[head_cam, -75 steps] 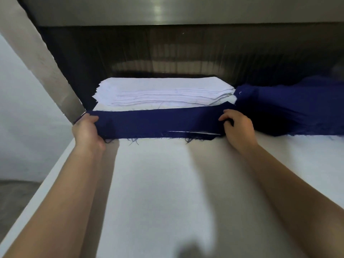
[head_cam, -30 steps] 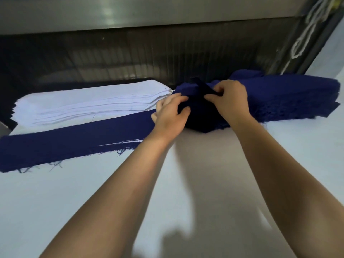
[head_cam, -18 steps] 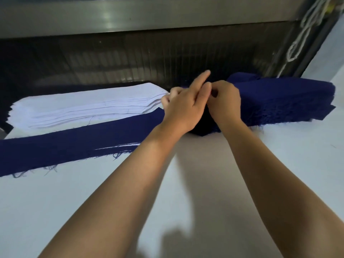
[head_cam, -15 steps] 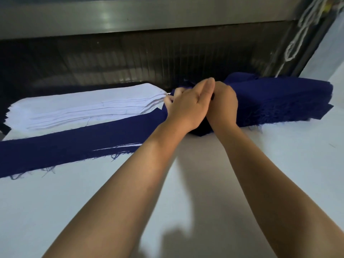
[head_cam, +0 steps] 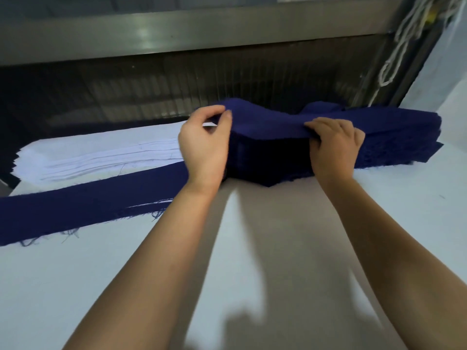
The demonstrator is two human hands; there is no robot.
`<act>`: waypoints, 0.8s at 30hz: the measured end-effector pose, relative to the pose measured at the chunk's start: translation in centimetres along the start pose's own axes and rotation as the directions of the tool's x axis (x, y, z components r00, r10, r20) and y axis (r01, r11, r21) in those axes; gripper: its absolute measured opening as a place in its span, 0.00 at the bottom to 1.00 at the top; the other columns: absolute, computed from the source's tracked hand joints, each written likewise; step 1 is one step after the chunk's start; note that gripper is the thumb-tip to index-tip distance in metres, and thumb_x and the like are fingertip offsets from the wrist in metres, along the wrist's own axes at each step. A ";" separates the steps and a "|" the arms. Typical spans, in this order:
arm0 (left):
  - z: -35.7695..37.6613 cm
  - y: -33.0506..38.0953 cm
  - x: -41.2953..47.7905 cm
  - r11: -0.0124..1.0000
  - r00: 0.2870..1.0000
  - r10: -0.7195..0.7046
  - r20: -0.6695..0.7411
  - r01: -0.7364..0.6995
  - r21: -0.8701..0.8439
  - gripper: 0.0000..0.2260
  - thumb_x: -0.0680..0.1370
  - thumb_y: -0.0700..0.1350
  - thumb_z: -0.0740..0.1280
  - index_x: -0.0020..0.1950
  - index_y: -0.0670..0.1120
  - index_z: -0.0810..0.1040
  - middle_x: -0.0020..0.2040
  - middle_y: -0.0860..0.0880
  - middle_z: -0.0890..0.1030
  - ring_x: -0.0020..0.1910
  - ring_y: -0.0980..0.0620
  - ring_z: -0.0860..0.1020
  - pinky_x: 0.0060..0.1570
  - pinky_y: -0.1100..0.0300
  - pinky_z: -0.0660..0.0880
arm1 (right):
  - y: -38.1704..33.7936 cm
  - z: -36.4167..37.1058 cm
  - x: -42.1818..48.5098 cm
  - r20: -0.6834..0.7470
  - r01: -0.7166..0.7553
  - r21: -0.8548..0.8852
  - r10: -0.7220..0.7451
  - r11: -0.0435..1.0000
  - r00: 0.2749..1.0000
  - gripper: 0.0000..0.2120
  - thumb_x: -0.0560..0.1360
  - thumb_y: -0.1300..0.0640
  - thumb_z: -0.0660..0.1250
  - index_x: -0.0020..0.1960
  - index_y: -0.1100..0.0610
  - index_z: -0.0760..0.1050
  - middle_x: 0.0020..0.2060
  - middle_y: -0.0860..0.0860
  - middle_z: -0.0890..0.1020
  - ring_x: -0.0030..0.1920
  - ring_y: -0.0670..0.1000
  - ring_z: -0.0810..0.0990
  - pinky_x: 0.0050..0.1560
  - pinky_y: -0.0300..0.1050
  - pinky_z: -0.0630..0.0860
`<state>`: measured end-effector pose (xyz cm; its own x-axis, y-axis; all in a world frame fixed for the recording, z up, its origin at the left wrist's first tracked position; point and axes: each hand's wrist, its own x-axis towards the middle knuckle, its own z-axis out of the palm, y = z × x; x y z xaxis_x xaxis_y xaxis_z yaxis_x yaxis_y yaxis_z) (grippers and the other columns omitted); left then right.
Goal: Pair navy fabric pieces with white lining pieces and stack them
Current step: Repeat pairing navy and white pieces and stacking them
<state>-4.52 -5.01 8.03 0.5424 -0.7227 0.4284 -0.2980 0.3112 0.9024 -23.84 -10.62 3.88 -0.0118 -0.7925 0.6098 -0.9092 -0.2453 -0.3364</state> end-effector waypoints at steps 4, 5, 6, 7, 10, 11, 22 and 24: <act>-3.7 -1.3 -0.5 0.998 0.993 -0.054 -0.103 0.058 0.039 0.07 0.75 0.38 0.69 0.46 0.51 0.81 0.43 0.60 0.81 0.39 0.66 0.77 0.51 0.61 0.77 | 0.5 -0.5 -1.6 -0.049 0.076 0.010 -0.075 0.997 0.996 0.13 0.78 0.59 0.60 0.59 0.57 0.79 0.59 0.53 0.80 0.61 0.57 0.71 0.61 0.48 0.55; -4.5 -1.6 -0.7 0.996 0.990 -0.077 -0.117 0.082 0.040 0.08 0.75 0.38 0.69 0.45 0.52 0.80 0.43 0.61 0.81 0.41 0.66 0.77 0.52 0.61 0.77 | 0.3 -0.7 -2.2 -0.083 0.125 0.018 -0.123 0.992 0.989 0.12 0.77 0.59 0.61 0.57 0.59 0.80 0.57 0.54 0.80 0.60 0.58 0.73 0.60 0.49 0.56; -5.3 -1.9 -0.9 0.993 0.986 -0.102 -0.132 0.108 0.039 0.09 0.74 0.37 0.69 0.45 0.52 0.80 0.43 0.61 0.81 0.42 0.65 0.78 0.53 0.60 0.77 | 0.1 -0.8 -2.7 -0.115 0.175 0.015 -0.172 0.984 0.978 0.12 0.77 0.59 0.62 0.55 0.60 0.80 0.56 0.54 0.81 0.59 0.59 0.74 0.60 0.49 0.56; -6.2 -2.2 -1.2 0.990 0.981 -0.129 -0.147 0.136 0.037 0.09 0.74 0.37 0.69 0.45 0.53 0.80 0.43 0.60 0.81 0.45 0.61 0.79 0.55 0.58 0.77 | -0.3 -0.9 -3.2 -0.135 0.221 0.007 -0.218 0.975 0.966 0.11 0.76 0.59 0.62 0.53 0.60 0.81 0.54 0.55 0.82 0.57 0.59 0.76 0.59 0.50 0.58; -9.2 -3.5 -2.1 0.975 0.962 -0.212 -0.174 0.220 0.028 0.13 0.75 0.35 0.69 0.43 0.55 0.80 0.46 0.55 0.82 0.50 0.52 0.81 0.57 0.53 0.77 | -1.9 -0.9 -4.8 -0.105 0.344 0.005 -0.342 0.939 0.934 0.09 0.71 0.61 0.66 0.47 0.62 0.82 0.49 0.56 0.84 0.50 0.60 0.79 0.54 0.50 0.62; -10.1 -3.9 -2.6 0.970 0.956 -0.233 -0.176 0.241 0.027 0.14 0.75 0.34 0.69 0.43 0.55 0.80 0.47 0.53 0.82 0.50 0.51 0.81 0.57 0.52 0.77 | -2.5 -0.9 -5.4 -0.076 0.375 0.021 -0.373 0.927 0.925 0.08 0.69 0.61 0.67 0.45 0.62 0.83 0.47 0.57 0.84 0.46 0.61 0.81 0.51 0.50 0.64; -21.2 -6.2 -6.5 0.877 0.933 -0.290 -0.213 0.348 0.330 0.10 0.77 0.35 0.65 0.51 0.50 0.79 0.45 0.52 0.80 0.37 0.59 0.76 0.41 0.72 0.71 | -8.8 -0.7 -12.4 0.403 0.475 0.262 -0.543 0.840 0.737 0.10 0.61 0.67 0.75 0.41 0.60 0.82 0.51 0.56 0.83 0.51 0.58 0.82 0.51 0.51 0.74; -22.6 -6.3 -7.1 0.843 0.917 -0.320 -0.236 0.390 0.370 0.08 0.78 0.39 0.66 0.52 0.50 0.79 0.50 0.49 0.81 0.42 0.57 0.78 0.48 0.66 0.74 | -9.8 -0.7 -13.2 0.495 0.416 0.288 -0.506 0.862 0.706 0.09 0.70 0.64 0.70 0.50 0.58 0.81 0.58 0.53 0.80 0.59 0.55 0.77 0.59 0.47 0.67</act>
<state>11.23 12.11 0.32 0.7786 -0.6169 0.1148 -0.3306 -0.2478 0.9106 -15.07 2.64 -0.33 0.6577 -0.7119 0.2461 -0.6692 -0.7023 -0.2428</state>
